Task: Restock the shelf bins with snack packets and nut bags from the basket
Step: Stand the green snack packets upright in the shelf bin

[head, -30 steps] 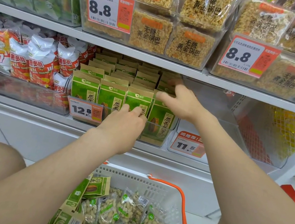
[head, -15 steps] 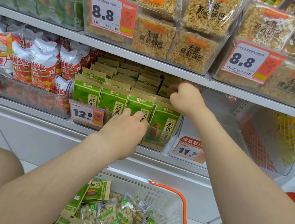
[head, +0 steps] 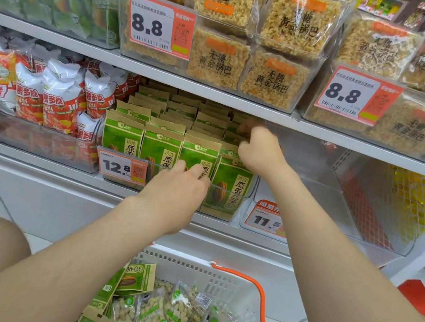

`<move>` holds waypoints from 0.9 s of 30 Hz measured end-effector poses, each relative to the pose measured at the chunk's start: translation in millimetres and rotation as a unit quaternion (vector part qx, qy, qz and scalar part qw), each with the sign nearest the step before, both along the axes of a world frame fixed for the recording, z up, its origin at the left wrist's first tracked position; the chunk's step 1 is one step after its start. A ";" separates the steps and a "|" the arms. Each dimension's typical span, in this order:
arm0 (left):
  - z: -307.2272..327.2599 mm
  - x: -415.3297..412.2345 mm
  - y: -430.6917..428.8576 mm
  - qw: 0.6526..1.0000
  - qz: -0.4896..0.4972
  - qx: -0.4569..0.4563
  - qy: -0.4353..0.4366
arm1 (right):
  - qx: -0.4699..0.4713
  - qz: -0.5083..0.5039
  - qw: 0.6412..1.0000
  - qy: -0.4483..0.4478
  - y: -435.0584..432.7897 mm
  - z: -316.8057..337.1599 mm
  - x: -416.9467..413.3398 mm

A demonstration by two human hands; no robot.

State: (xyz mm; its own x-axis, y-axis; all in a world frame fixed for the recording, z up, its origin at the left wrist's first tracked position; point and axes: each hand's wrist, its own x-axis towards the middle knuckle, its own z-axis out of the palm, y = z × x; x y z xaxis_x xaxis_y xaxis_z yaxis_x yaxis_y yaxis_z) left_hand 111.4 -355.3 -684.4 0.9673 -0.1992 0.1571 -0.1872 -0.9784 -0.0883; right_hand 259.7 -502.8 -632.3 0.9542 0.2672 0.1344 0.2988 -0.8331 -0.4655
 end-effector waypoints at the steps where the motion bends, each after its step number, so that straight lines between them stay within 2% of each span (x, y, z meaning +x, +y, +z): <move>1: 0.3 0.0 -0.6 1.000 0.000 0.000 0.000 | 0.004 0.000 1.000 -0.015 -1.9 0.6 -1.3; 4: 1.2 -0.4 -1.6 1.000 0.000 0.007 0.002 | -0.050 0.007 0.998 -0.025 -6.9 5.7 -7.3; 9: 0.7 -2.0 -1.4 1.000 0.004 0.006 0.006 | -0.185 0.040 0.981 0.044 -13.5 5.3 -9.1; 13: 0.7 -2.6 -1.8 1.000 0.004 0.005 0.005 | -0.140 0.030 0.990 -0.007 -11.0 3.9 -14.7; 19: 1.2 -2.7 -2.7 1.000 0.005 0.006 0.013 | -0.262 0.004 0.962 -0.073 -2.8 4.9 -28.8; 22: 1.9 -2.8 -2.6 1.000 0.006 0.009 0.016 | -0.235 0.008 0.963 -0.131 -0.8 7.1 -34.9; 27: 4.3 -3.7 -4.6 1.000 0.011 0.008 0.022 | -0.188 0.056 0.980 -0.045 -6.8 -1.2 -31.3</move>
